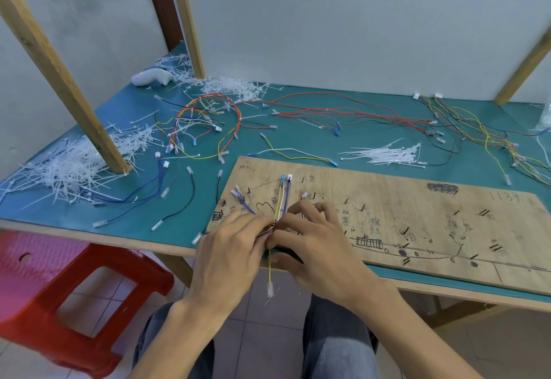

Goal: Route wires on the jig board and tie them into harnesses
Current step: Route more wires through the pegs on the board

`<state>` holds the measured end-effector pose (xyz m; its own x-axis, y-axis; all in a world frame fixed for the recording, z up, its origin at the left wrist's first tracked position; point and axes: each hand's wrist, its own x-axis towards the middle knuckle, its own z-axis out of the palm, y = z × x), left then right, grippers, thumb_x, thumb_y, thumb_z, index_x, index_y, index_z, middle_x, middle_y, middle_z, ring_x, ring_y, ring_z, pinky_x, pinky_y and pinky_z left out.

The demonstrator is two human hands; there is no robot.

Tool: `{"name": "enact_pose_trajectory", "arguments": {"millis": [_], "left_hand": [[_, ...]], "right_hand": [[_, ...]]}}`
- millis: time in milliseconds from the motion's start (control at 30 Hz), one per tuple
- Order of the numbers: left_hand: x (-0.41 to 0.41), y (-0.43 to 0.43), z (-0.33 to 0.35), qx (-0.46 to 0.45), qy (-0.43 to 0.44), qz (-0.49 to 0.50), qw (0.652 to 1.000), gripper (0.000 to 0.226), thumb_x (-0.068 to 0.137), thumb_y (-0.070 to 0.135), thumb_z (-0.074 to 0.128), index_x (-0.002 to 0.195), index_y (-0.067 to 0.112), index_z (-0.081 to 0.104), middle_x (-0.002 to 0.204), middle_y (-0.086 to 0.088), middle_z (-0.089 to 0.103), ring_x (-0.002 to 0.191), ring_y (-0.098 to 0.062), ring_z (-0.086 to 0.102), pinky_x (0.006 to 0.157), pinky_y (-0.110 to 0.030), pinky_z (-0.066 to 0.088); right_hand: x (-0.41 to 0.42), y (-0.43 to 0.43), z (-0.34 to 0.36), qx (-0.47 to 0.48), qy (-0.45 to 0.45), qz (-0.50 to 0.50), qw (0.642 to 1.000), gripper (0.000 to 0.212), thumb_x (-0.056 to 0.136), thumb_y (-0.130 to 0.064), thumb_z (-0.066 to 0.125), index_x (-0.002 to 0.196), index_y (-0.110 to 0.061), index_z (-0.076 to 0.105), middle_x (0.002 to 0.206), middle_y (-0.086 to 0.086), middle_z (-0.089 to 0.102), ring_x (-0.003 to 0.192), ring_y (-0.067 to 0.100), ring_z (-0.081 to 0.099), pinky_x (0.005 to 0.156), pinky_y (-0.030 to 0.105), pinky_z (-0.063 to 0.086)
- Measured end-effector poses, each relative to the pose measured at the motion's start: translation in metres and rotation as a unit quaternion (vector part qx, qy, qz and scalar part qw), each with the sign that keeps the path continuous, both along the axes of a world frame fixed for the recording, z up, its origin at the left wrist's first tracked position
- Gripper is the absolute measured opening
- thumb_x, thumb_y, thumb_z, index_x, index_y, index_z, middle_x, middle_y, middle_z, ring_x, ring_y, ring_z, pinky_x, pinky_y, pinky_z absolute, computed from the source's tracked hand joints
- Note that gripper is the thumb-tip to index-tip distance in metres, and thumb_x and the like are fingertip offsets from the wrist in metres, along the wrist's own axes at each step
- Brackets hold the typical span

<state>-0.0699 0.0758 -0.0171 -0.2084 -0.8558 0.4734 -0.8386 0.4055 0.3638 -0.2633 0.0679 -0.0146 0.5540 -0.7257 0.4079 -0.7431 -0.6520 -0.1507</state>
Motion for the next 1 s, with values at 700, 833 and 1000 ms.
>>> {"name": "enact_pose_trajectory", "arguments": {"millis": [700, 833, 1000], "left_hand": [[-0.008, 0.003, 0.002, -0.056, -0.155, -0.063, 0.984, 0.07, 0.074, -0.002, 0.077, 0.139, 0.025, 0.069, 0.104, 0.0, 0.07, 0.099, -0.024, 0.058, 0.067, -0.038, 0.054], [-0.007, 0.004, 0.0, -0.079, -0.165, -0.077, 0.98, 0.065, 0.083, -0.001, 0.06, 0.141, 0.027, 0.068, 0.103, -0.004, 0.066, 0.099, -0.025, 0.055, 0.068, -0.04, 0.053], [-0.008, 0.004, -0.003, -0.049, -0.156, -0.066, 0.984, 0.063, 0.077, -0.001, 0.068, 0.134, 0.025, 0.073, 0.109, -0.004, 0.066, 0.104, -0.023, 0.05, 0.07, -0.04, 0.054]], "right_hand": [[-0.023, 0.006, 0.006, 0.16, -0.263, -0.276, 0.91, 0.012, 0.089, -0.047, 0.076, 0.08, -0.039, 0.076, 0.087, -0.033, 0.068, 0.106, 0.008, 0.053, 0.096, 0.046, 0.036], [-0.025, -0.005, 0.013, 0.18, -0.265, -0.295, 0.9, 0.017, 0.089, -0.043, 0.077, 0.075, -0.035, 0.073, 0.08, -0.033, 0.062, 0.098, 0.01, 0.056, 0.096, 0.048, 0.038], [-0.023, -0.016, 0.02, 0.219, -0.241, -0.279, 0.903, 0.01, 0.087, -0.035, 0.077, 0.079, -0.032, 0.074, 0.079, -0.024, 0.069, 0.094, 0.014, 0.059, 0.096, 0.052, 0.045]]}}
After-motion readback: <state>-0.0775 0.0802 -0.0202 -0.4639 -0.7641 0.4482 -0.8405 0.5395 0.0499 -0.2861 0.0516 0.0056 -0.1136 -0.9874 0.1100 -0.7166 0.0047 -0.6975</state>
